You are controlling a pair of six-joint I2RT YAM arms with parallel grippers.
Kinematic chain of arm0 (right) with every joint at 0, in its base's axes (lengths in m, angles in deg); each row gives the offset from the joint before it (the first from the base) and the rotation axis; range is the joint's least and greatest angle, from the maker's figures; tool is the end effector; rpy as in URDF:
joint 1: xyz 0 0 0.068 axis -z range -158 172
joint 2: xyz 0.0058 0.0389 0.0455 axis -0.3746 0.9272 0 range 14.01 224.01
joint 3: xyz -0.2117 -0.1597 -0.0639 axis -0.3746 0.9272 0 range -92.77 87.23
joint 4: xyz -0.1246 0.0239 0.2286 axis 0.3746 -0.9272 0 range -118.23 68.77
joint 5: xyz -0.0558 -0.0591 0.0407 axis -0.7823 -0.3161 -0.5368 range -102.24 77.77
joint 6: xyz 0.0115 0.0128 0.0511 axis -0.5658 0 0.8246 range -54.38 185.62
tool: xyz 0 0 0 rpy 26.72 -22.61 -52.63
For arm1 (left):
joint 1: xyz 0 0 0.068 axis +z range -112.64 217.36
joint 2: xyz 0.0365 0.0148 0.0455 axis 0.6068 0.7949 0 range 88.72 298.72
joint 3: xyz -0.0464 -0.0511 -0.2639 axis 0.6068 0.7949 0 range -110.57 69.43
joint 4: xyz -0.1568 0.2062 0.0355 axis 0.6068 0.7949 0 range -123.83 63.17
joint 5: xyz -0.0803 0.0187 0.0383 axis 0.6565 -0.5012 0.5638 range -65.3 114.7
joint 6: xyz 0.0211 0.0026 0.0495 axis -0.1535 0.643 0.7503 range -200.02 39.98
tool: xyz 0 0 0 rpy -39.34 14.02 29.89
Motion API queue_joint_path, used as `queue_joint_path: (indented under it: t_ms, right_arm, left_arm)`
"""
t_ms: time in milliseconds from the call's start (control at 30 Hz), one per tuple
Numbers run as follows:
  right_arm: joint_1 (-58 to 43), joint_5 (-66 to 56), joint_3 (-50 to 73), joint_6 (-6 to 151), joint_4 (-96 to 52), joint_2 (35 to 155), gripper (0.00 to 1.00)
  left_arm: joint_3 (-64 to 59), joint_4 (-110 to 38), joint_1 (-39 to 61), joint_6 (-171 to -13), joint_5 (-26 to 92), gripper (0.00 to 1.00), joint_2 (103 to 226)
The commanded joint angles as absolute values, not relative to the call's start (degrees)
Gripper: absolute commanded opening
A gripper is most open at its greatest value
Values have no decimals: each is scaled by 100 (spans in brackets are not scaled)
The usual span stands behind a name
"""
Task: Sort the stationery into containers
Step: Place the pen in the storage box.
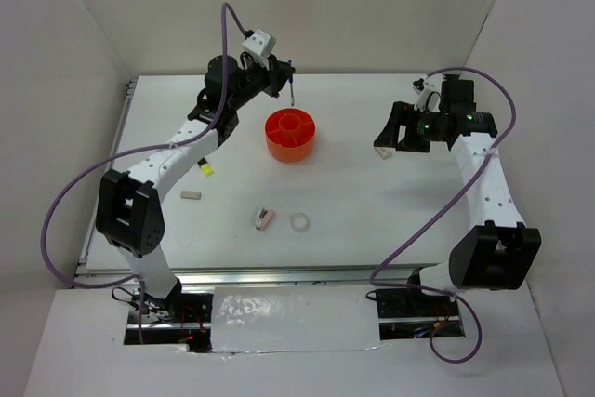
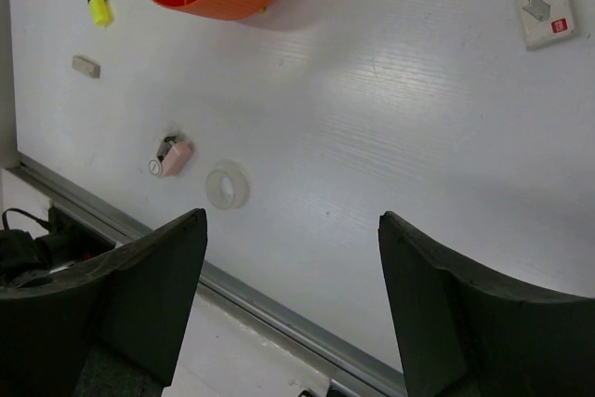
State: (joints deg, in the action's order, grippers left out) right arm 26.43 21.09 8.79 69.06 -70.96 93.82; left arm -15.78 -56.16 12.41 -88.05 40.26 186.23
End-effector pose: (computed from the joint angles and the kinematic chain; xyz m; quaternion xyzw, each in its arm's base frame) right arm 0.2854 -0.0024 0.3466 -0.0332 0.9078 0.2676 0.3213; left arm 0.3708 -0.1829 0.4005 0.1962 0.6145 -0.2989 0.7033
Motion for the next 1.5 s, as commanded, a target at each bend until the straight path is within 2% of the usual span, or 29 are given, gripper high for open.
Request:
queue_joint_path:
  t_ms: [0, 400, 800, 900, 1000, 1100, 1267, 1333, 1467]
  right_arm:
    - [2745, 2143, 672, 6790, -6825, 9434, 81]
    - [2903, 2134, 611, 6693, -6948, 9864, 78]
    - [3009, 2248, 540, 6676, -7001, 10119, 78]
    - [3009, 2257, 540, 6658, -7018, 10120, 78]
    - [3009, 2231, 523, 6658, -7044, 10137, 78]
    - [3009, 2231, 523, 6632, -7045, 10155, 78]
    - [3009, 2248, 549, 6641, -7045, 10155, 77]
    - [3017, 2248, 584, 6649, -7045, 10146, 77]
    - [3009, 2257, 707, 6685, -6966, 10093, 77]
  left_arm:
    - [-2004, -6275, 1459, -9355, 4483, 0, 18846]
    - [-1837, -6380, 1618, -9346, 4668, 0, 19585]
    - [-1538, -6222, 1591, -9206, 4149, 0, 19814]
    - [-1635, -6004, 1635, -9039, 4219, 9, 19911]
    - [-1705, -5792, 1696, -9004, 4395, 38, 19972]
    - [-1653, -5721, 1758, -9004, 4501, 50, 19929]
    - [-1626, -5607, 1828, -9039, 4598, 55, 19587]
    - [-1792, -5223, 1916, -9249, 4221, 55, 19446]
    - [-2224, -4035, 2363, -9880, 2755, 51, 19366]
